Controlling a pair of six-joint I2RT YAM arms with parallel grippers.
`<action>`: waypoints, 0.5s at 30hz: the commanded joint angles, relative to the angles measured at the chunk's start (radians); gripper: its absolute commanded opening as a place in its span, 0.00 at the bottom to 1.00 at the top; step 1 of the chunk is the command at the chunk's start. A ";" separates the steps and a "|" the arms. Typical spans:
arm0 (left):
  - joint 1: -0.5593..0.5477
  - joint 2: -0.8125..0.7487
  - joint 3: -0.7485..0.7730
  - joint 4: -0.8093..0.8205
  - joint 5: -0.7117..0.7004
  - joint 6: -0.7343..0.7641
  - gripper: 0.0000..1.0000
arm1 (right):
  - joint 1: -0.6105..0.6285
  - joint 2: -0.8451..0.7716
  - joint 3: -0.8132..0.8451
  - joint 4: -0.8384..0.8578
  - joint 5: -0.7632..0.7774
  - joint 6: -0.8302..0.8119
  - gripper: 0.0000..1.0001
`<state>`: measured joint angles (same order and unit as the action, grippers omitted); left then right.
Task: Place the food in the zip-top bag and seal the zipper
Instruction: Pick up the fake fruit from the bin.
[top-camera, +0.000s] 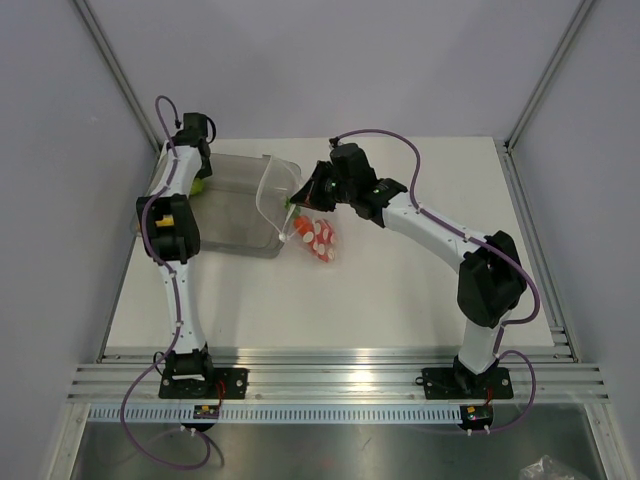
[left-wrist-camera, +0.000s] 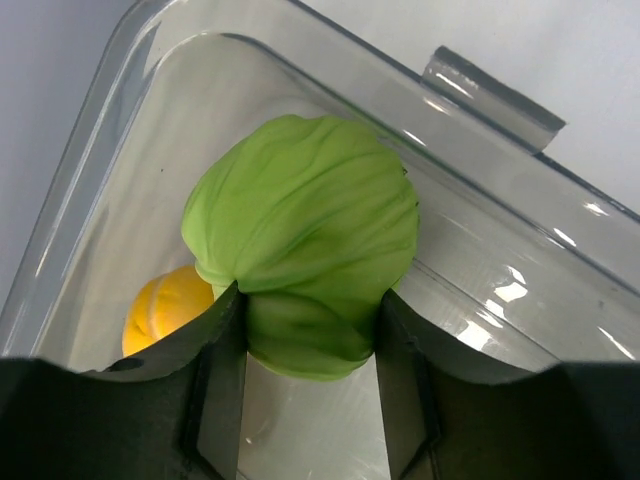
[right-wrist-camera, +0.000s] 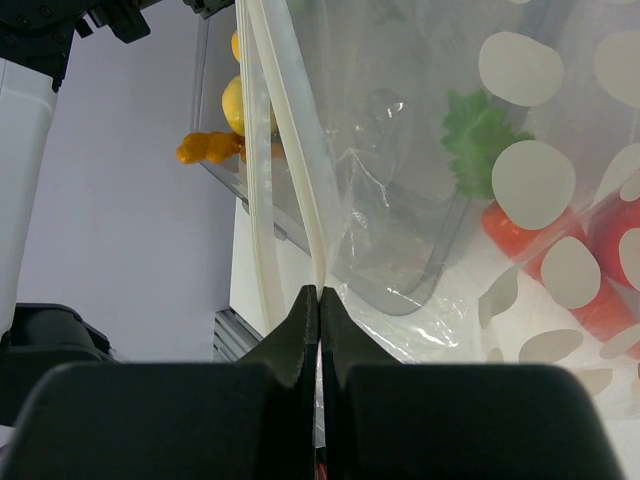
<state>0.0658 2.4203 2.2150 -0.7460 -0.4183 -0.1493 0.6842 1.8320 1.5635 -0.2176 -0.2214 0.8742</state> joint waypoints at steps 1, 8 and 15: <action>-0.029 -0.121 -0.053 0.069 0.058 -0.019 0.42 | -0.006 -0.004 0.038 0.007 0.024 -0.015 0.00; -0.096 -0.360 -0.236 0.086 0.111 -0.024 0.34 | -0.008 -0.020 0.023 0.007 0.036 -0.014 0.00; -0.110 -0.553 -0.368 0.028 0.259 -0.055 0.23 | -0.006 -0.033 0.018 -0.008 0.037 -0.014 0.00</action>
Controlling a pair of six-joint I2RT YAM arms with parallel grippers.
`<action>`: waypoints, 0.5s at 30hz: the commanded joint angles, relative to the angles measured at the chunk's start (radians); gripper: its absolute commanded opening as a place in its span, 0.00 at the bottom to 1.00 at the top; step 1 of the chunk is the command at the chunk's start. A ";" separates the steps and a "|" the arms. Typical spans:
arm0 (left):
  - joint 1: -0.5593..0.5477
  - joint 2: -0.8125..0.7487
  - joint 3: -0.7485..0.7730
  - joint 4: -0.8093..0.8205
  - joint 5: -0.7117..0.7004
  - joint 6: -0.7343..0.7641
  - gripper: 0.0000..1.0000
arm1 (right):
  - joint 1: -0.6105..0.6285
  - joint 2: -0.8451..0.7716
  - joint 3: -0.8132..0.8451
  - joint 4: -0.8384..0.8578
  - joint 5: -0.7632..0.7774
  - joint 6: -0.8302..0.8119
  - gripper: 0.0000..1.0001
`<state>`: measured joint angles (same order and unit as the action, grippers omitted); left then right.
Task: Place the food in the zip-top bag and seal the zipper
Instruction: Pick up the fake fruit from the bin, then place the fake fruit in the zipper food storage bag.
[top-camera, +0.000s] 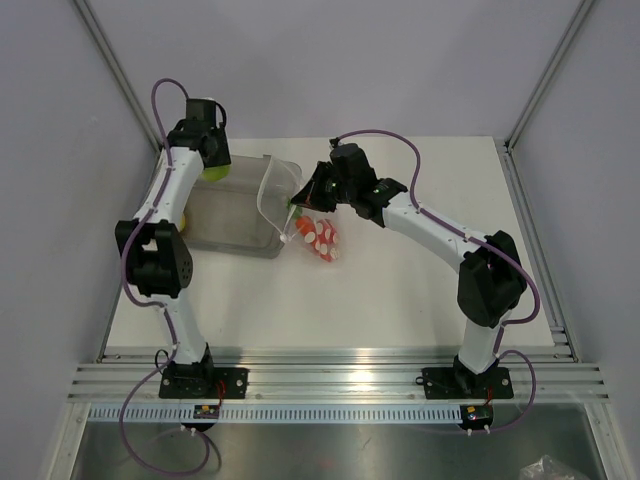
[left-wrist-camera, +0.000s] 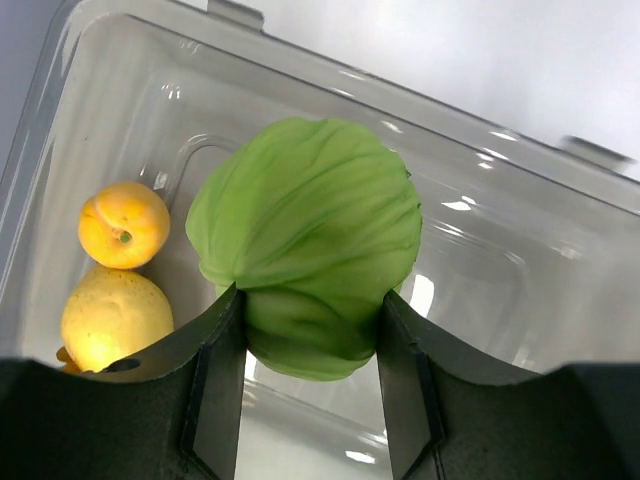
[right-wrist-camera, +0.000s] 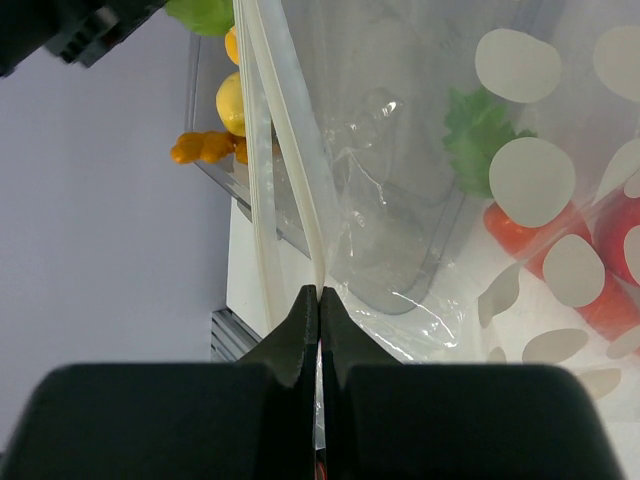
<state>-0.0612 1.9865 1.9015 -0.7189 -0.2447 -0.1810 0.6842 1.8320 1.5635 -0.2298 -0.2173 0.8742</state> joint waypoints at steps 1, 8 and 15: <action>0.015 -0.147 -0.074 -0.001 0.099 -0.025 0.23 | -0.006 -0.036 0.017 0.004 0.035 -0.012 0.00; 0.001 -0.374 -0.203 -0.040 0.338 -0.074 0.22 | -0.006 -0.042 -0.003 -0.016 0.041 -0.011 0.00; -0.077 -0.561 -0.304 -0.051 0.582 -0.129 0.22 | -0.006 -0.037 0.003 -0.026 0.030 -0.003 0.00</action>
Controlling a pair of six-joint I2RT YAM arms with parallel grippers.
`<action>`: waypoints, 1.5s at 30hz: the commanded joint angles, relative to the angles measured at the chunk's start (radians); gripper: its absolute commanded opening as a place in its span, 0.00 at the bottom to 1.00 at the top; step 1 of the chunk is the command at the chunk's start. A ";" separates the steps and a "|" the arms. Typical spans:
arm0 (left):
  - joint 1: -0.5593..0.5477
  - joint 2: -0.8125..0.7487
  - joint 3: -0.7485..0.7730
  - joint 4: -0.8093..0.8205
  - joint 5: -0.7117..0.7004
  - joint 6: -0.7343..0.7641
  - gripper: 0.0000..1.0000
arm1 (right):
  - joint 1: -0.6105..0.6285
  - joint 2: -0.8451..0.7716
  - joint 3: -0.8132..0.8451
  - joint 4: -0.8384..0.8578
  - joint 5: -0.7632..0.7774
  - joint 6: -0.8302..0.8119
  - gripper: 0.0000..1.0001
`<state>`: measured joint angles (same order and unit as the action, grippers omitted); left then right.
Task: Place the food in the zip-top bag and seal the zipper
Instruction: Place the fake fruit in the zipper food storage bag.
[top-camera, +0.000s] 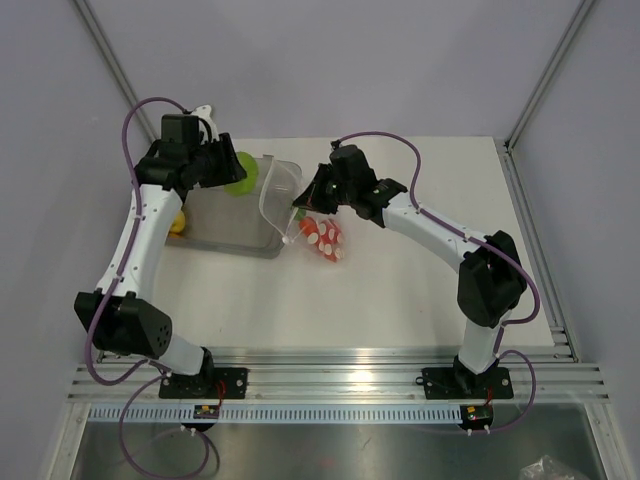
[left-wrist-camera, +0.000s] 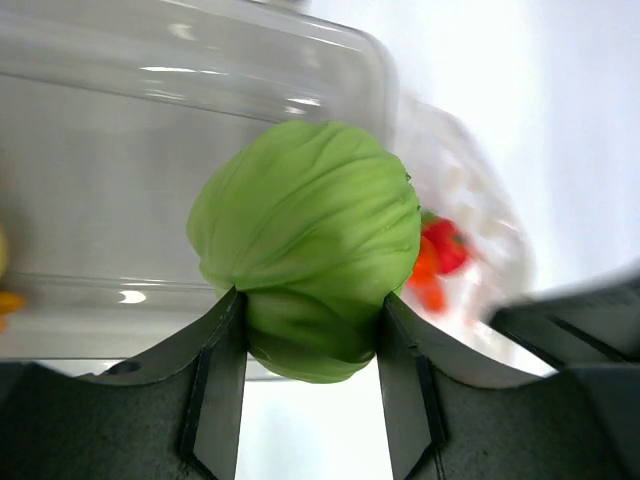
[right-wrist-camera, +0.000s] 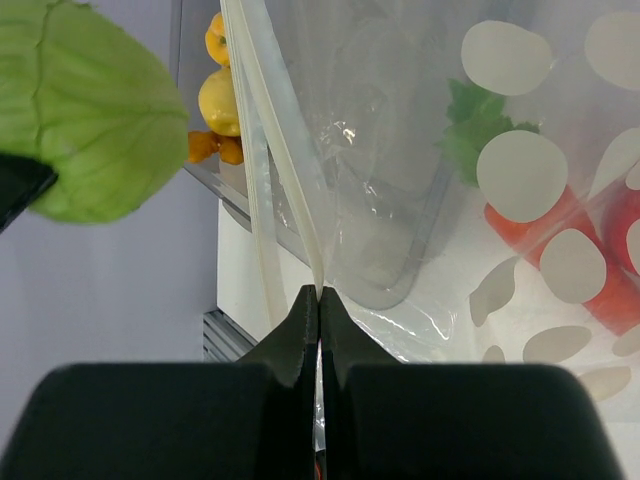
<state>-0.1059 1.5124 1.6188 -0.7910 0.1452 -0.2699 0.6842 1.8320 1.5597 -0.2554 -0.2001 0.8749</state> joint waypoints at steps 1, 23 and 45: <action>-0.037 -0.102 -0.036 0.027 0.221 -0.052 0.22 | -0.006 -0.039 0.005 -0.001 0.016 -0.004 0.00; -0.138 -0.047 -0.255 0.297 0.332 -0.222 0.19 | -0.006 -0.140 -0.043 0.099 -0.114 0.058 0.00; -0.011 -0.050 0.036 -0.065 0.099 -0.014 0.77 | -0.005 -0.155 -0.069 0.087 -0.078 0.047 0.00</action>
<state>-0.2001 1.4914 1.6196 -0.8158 0.2981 -0.3073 0.6731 1.7096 1.4837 -0.2001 -0.2974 0.9451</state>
